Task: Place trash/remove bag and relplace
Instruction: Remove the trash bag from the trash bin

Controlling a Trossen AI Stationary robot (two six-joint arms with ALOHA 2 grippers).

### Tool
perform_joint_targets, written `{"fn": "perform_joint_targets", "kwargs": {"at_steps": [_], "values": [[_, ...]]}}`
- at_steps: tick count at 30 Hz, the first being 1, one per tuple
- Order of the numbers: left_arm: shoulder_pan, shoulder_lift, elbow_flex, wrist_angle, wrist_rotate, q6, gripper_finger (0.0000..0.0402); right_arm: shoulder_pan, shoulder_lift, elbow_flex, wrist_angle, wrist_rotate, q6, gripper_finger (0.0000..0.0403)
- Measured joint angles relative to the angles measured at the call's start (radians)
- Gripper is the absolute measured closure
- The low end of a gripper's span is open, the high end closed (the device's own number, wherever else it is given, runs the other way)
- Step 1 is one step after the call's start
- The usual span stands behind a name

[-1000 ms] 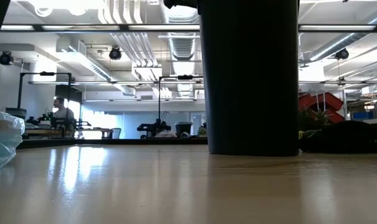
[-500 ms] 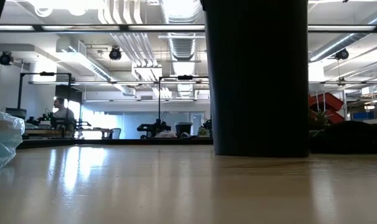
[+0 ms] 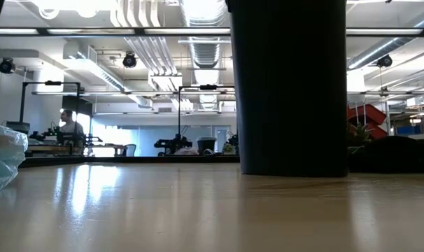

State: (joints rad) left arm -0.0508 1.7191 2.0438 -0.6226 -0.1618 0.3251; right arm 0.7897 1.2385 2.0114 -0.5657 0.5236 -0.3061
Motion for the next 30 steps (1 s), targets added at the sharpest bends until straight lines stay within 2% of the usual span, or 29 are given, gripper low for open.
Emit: {"fn": "perform_joint_targets", "kwargs": {"at_steps": [10, 13, 15, 18, 26, 28, 30], "values": [[-0.016, 0.127, -0.003, 0.045, 0.013, -0.023, 0.0013, 0.000, 0.000, 0.017, 0.001, 0.002, -0.017, 0.0403], [-0.031, 0.120, 0.000, 0.058, 0.013, -0.020, 0.0033, 0.000, 0.000, 0.017, -0.007, 0.001, 0.005, 0.0403], [-0.040, 0.113, 0.000, 0.054, 0.014, -0.024, 0.0067, 0.000, 0.000, 0.017, -0.007, 0.001, 0.008, 0.0403], [-0.047, 0.104, 0.000, 0.054, 0.013, -0.049, 0.0139, 0.000, -0.001, 0.017, -0.007, 0.002, 0.010, 0.0403], [-0.067, 0.091, 0.004, -0.027, -0.023, -0.061, 0.0369, 0.000, -0.004, 0.017, -0.011, 0.027, 0.008, 0.0403], [-0.080, 0.078, 0.029, -0.070, -0.057, -0.050, 0.0390, 0.000, -0.006, 0.017, -0.021, 0.036, 0.008, 0.0403], [-0.097, 0.060, 0.068, -0.134, -0.087, -0.031, 0.0383, 0.000, -0.007, 0.017, -0.027, 0.059, 0.015, 0.0403]]}}
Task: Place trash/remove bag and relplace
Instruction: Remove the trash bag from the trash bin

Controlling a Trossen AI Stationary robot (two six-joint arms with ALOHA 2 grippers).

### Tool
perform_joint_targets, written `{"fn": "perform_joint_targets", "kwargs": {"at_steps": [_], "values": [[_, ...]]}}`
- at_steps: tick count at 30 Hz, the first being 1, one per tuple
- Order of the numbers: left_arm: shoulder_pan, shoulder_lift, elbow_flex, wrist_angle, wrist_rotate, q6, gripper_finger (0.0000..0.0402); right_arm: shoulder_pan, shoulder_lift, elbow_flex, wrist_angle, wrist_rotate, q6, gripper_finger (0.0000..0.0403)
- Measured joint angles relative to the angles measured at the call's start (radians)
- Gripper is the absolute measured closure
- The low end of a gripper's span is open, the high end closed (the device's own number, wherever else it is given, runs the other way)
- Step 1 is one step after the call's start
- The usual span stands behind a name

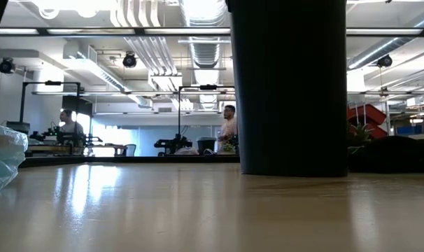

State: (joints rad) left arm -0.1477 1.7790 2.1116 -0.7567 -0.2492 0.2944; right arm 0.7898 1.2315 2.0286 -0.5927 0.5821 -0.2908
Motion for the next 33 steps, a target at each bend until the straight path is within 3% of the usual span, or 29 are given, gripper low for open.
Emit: {"fn": "perform_joint_targets", "kwargs": {"at_steps": [8, 11, 19, 23, 25, 29, 33], "values": [[-0.071, -0.031, 0.231, -0.160, -0.141, 0.059, 0.0398, -0.002, 0.001, -0.001, -0.063, 0.022, 0.066, 0.0403], [-0.089, -0.050, 0.232, -0.128, -0.148, 0.044, 0.0398, -0.003, 0.016, -0.008, -0.088, 0.023, 0.098, 0.0403], [-0.124, -0.029, 0.216, -0.215, -0.088, -0.060, 0.0395, -0.002, 0.067, -0.033, -0.160, -0.005, 0.317, 0.0403], [-0.126, -0.031, 0.216, -0.314, 0.138, -0.277, 0.0377, -0.002, 0.120, -0.041, -0.241, -0.014, 0.446, 0.0403], [-0.137, -0.030, 0.216, -0.390, 0.187, -0.344, 0.0365, -0.002, 0.153, -0.042, -0.252, -0.015, 0.470, 0.0403], [-0.154, -0.034, 0.216, -0.485, 0.125, -0.354, 0.0334, 0.008, 0.198, -0.038, -0.245, -0.014, 0.483, 0.0403], [-0.156, -0.054, 0.216, -0.456, 0.107, -0.343, 0.0301, 0.011, 0.230, -0.038, -0.245, -0.017, 0.533, 0.0403]]}}
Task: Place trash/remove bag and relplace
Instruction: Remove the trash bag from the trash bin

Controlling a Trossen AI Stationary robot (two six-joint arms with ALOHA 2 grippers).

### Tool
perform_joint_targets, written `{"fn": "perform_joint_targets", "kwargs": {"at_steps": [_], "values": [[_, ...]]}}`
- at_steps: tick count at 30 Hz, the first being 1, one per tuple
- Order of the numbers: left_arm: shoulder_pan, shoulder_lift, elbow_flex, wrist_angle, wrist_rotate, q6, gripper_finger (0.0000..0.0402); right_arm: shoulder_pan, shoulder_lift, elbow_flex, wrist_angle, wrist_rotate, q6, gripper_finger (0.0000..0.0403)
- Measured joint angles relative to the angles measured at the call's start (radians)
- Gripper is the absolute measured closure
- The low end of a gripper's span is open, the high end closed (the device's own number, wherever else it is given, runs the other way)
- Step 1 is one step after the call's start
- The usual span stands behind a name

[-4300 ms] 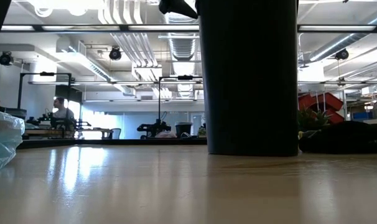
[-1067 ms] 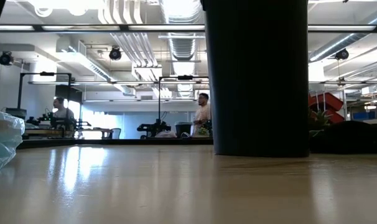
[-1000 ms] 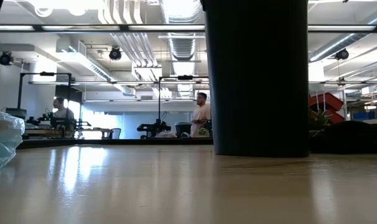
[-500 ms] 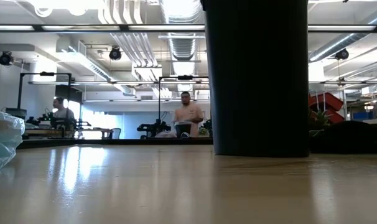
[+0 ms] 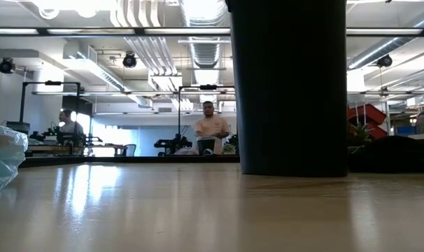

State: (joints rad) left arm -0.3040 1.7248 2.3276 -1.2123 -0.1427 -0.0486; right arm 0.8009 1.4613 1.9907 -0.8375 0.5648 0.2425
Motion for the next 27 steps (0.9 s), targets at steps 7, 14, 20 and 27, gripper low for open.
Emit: {"fn": "perform_joint_targets", "kwargs": {"at_steps": [7, 14, 20, 27], "values": [[0.084, -0.008, 0.001, 0.101, -0.377, -0.049, 0.0262, 0.018, 0.037, 0.000, 0.006, -0.023, 0.067, 0.0403], [0.286, 0.063, 0.001, 0.098, -0.016, -0.216, 0.0262, 0.058, 0.053, 0.000, 0.025, -0.012, 0.101, 0.0403], [0.298, 0.114, 0.000, 0.054, 0.008, -0.130, 0.0265, 0.102, 0.054, 0.000, 0.063, 0.043, 0.101, 0.0403], [0.295, 0.128, 0.000, -0.061, 0.064, -0.109, 0.0270, 0.154, 0.053, 0.001, 0.066, 0.117, 0.100, 0.0403]]}}
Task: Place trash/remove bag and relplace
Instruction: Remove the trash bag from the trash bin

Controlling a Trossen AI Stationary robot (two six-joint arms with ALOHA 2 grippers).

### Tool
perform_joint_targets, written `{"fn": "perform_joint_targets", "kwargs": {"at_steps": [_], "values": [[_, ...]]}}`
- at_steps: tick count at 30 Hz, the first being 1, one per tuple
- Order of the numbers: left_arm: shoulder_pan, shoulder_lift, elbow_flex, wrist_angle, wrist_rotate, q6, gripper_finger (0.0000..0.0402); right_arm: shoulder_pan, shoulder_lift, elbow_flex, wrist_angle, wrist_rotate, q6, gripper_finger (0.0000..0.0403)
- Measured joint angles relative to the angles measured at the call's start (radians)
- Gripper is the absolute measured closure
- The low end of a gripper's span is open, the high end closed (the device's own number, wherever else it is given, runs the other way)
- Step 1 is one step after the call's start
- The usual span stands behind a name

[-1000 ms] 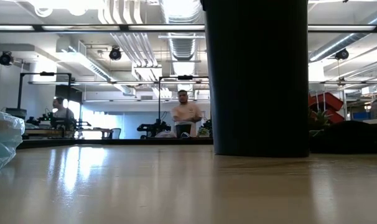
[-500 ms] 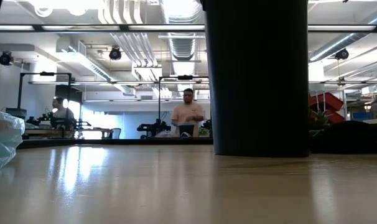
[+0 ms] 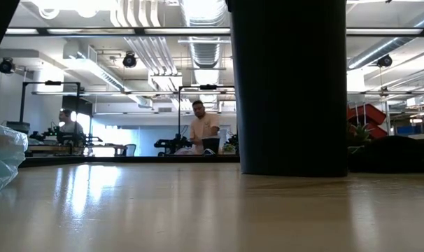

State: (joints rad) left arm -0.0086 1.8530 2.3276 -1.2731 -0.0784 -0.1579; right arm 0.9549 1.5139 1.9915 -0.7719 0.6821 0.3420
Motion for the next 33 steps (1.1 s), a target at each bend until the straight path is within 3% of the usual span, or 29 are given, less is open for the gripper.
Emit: {"fn": "perform_joint_targets", "kwargs": {"at_steps": [4, 16, 29, 33], "values": [[0.004, 0.000, 0.000, -0.007, -0.080, 0.001, 0.0289, 0.010, 0.000, 0.002, 0.002, 0.002, 0.006, 0.0403], [-0.009, 0.000, -0.026, 0.005, -0.033, -0.008, 0.0344, 0.010, 0.001, 0.013, 0.000, 0.000, -0.004, 0.0403], [-0.052, -0.007, -0.039, -0.006, -0.003, -0.012, 0.0324, 0.009, -0.001, 0.012, 0.000, 0.001, -0.013, 0.0403], [-0.062, -0.013, -0.039, -0.009, 0.061, -0.012, 0.0313, 0.009, -0.002, 0.012, -0.001, 0.001, -0.013, 0.0403]]}}
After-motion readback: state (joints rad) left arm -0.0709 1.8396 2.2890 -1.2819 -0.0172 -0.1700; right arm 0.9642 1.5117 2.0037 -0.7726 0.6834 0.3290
